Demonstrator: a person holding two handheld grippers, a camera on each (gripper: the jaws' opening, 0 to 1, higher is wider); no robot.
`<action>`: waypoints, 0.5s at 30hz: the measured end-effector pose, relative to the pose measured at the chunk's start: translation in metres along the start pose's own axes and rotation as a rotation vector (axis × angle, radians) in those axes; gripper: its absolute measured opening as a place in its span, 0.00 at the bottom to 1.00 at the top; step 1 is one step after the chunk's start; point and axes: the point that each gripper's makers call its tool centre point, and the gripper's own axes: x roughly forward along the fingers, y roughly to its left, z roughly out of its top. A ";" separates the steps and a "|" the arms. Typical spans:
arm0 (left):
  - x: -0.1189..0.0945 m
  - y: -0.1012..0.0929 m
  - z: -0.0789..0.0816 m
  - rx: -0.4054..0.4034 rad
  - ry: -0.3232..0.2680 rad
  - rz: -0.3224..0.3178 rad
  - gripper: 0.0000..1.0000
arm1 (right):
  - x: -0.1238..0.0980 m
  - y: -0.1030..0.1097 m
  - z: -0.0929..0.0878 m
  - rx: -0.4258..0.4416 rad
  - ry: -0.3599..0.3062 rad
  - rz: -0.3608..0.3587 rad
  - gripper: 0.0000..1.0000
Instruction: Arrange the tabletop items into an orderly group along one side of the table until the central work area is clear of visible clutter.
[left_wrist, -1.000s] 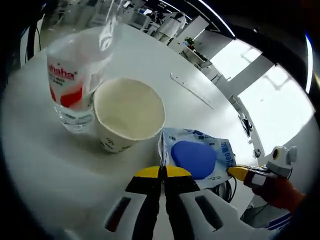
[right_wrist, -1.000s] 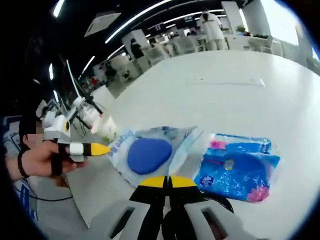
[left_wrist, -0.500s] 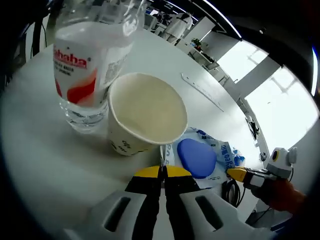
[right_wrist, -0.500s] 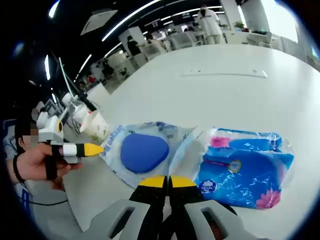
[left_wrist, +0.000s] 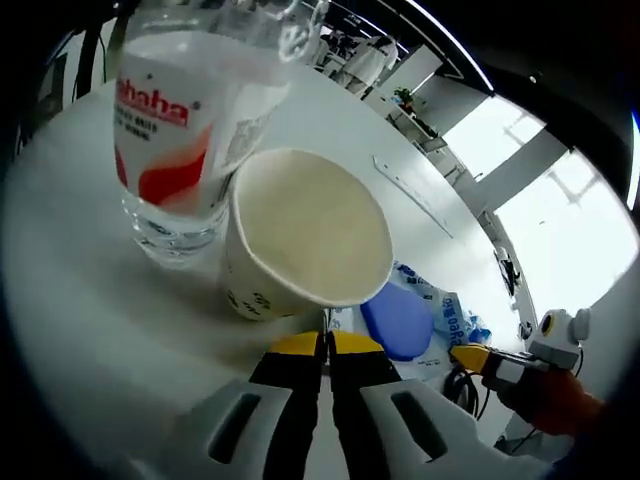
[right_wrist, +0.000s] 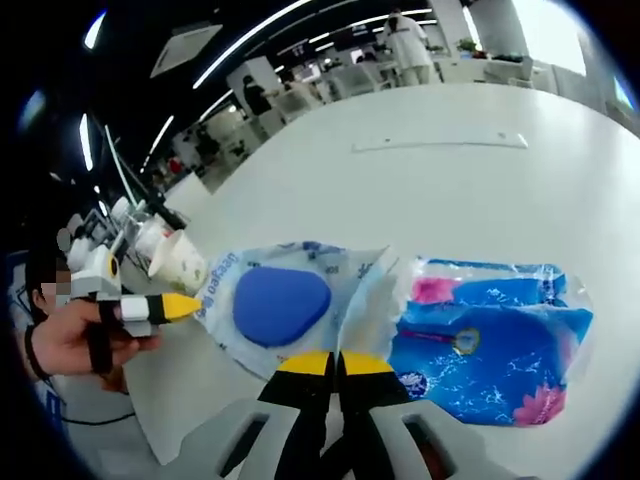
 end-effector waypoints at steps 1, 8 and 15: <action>0.001 0.001 0.000 0.000 0.000 0.000 0.00 | 0.000 0.000 0.000 0.004 -0.001 -0.001 0.00; 0.000 0.004 -0.002 -0.006 0.006 0.004 0.04 | -0.003 -0.002 -0.003 0.005 0.008 -0.010 0.03; -0.009 0.010 -0.009 -0.024 0.007 0.005 0.13 | -0.009 -0.001 -0.008 0.012 0.007 -0.007 0.05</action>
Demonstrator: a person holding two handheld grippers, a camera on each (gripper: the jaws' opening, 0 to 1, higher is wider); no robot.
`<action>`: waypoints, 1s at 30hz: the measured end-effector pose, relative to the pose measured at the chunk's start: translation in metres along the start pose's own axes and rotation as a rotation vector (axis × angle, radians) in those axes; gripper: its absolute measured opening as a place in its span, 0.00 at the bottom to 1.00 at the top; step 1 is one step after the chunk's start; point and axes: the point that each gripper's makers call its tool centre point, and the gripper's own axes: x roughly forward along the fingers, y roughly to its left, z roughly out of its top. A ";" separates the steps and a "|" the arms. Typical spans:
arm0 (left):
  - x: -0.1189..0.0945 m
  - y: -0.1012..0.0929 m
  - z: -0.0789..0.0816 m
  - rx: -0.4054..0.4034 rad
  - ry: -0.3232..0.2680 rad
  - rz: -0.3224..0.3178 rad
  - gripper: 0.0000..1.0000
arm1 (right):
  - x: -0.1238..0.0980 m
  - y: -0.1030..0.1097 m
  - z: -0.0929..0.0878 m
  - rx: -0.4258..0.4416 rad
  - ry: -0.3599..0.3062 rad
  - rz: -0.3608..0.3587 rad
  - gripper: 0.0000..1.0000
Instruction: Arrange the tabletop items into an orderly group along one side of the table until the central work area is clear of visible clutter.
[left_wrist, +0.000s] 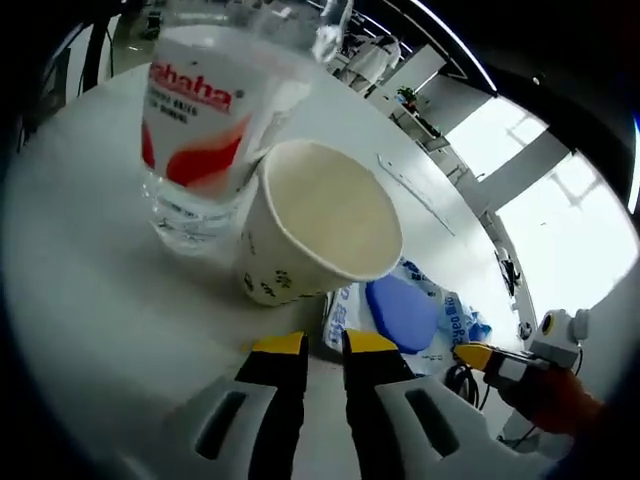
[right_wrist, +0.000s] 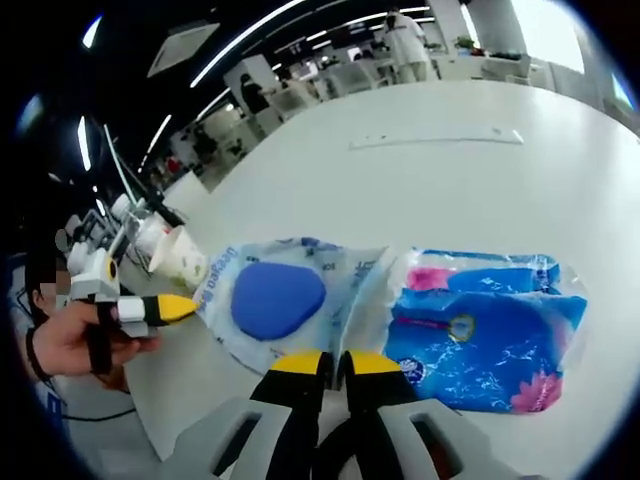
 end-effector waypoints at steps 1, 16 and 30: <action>-0.001 0.000 0.000 -0.006 -0.002 -0.003 0.13 | -0.001 0.000 0.000 0.004 -0.004 0.001 0.05; -0.002 -0.001 0.004 -0.039 -0.019 -0.002 0.01 | 0.005 -0.002 0.012 0.000 -0.016 -0.015 0.02; -0.014 -0.009 -0.019 -0.069 0.006 -0.023 0.13 | -0.007 -0.005 0.004 0.059 -0.033 -0.020 0.15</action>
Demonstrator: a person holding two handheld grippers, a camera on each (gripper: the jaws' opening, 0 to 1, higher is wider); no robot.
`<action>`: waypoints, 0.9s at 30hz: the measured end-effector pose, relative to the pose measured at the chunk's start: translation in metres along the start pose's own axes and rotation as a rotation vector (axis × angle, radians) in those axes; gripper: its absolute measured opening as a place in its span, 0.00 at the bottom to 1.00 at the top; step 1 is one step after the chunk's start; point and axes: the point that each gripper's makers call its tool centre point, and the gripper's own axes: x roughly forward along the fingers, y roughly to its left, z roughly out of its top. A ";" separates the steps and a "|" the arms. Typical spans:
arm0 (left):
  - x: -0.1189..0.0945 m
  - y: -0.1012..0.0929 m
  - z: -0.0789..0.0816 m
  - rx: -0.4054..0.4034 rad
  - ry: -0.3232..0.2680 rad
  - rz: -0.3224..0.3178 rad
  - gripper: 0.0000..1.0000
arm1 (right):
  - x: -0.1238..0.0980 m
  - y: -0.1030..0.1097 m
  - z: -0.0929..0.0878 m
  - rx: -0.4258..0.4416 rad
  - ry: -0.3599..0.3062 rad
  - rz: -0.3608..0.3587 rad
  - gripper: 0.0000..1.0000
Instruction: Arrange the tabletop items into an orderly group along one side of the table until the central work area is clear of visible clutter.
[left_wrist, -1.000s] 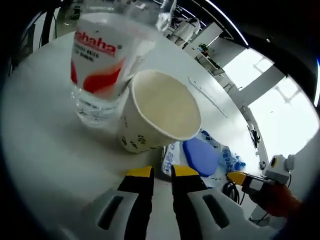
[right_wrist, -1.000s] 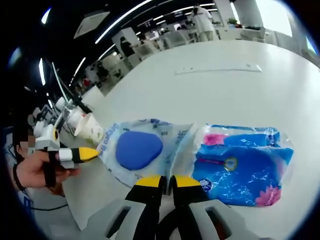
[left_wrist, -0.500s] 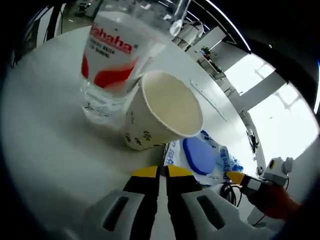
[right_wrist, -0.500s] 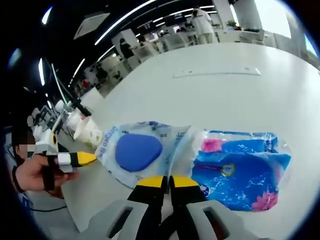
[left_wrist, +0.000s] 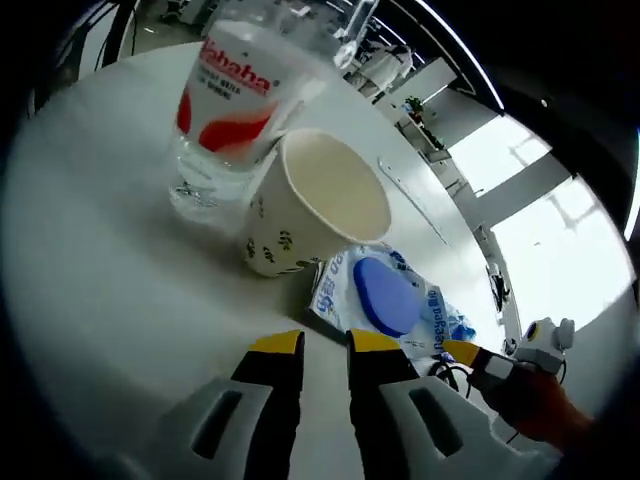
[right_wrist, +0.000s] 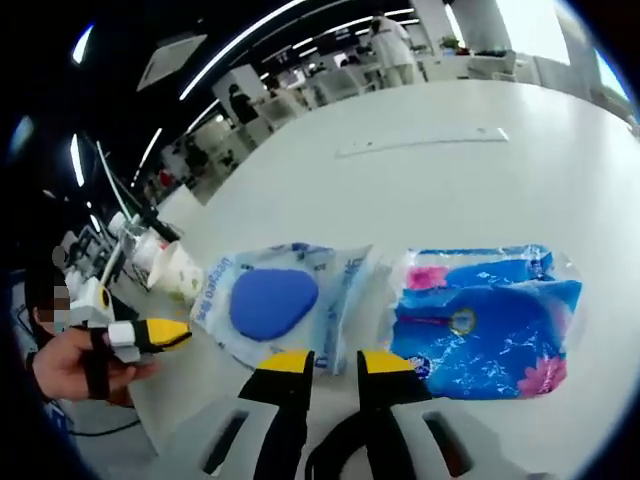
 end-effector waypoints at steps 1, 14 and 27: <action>-0.002 0.000 -0.005 0.015 0.010 0.000 0.13 | -0.003 0.000 -0.001 0.002 -0.001 0.001 0.15; -0.009 -0.035 -0.056 0.198 0.102 -0.085 0.12 | -0.042 -0.004 -0.023 -0.013 -0.034 -0.010 0.13; 0.002 -0.074 -0.097 0.215 0.145 -0.184 0.12 | -0.081 -0.037 -0.045 0.021 -0.056 -0.076 0.13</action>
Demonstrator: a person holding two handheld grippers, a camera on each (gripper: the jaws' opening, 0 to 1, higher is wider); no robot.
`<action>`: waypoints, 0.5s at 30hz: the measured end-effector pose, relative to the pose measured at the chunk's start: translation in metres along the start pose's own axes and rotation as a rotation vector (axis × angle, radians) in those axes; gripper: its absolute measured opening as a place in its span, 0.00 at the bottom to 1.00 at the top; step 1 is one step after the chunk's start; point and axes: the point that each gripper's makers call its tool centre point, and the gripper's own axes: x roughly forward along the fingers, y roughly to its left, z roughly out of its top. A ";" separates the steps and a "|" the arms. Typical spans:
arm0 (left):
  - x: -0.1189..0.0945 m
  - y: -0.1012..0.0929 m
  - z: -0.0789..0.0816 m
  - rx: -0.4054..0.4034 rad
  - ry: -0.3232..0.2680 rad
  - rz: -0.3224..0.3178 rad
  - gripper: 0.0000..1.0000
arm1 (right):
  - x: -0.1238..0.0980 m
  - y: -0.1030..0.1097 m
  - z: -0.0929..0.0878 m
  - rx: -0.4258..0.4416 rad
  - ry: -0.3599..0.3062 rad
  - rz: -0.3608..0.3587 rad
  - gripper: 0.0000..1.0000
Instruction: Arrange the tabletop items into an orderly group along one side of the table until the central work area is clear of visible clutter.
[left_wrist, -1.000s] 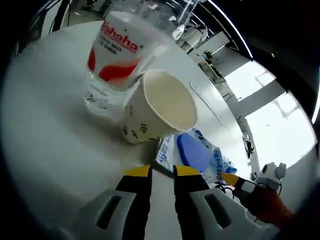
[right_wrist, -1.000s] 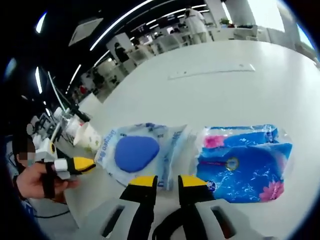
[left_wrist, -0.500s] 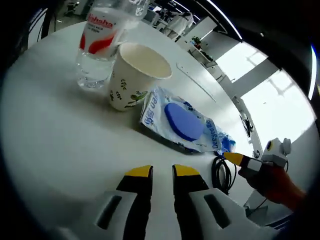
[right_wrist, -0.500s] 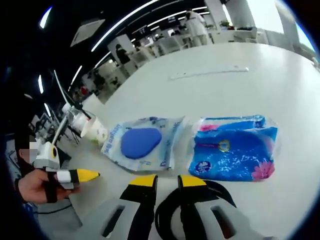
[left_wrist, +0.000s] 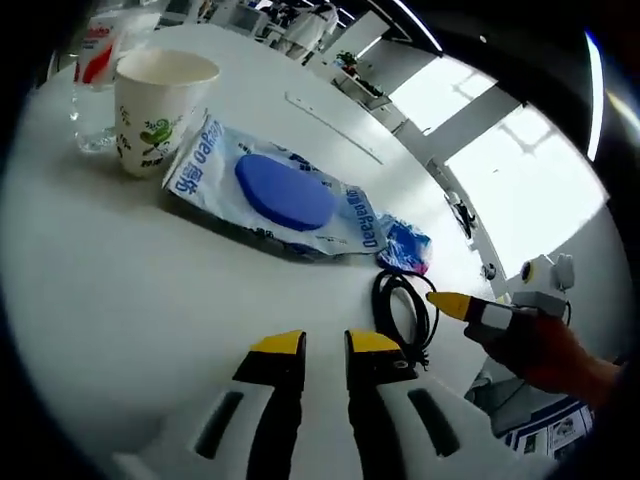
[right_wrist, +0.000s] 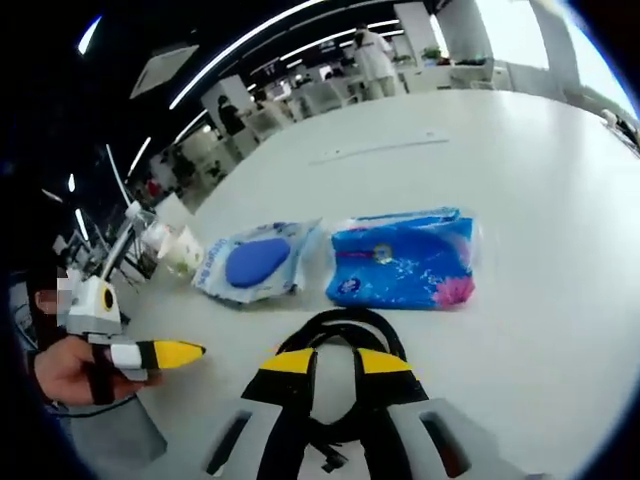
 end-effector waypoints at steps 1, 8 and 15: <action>0.001 -0.002 0.000 -0.003 -0.003 -0.006 0.12 | -0.002 -0.001 0.000 0.001 -0.002 -0.003 0.13; 0.004 -0.014 -0.008 -0.005 0.010 -0.034 0.13 | -0.009 -0.009 -0.009 0.017 -0.008 -0.014 0.12; 0.012 -0.030 -0.006 0.024 0.019 -0.068 0.15 | -0.019 -0.010 -0.013 0.028 -0.032 -0.017 0.12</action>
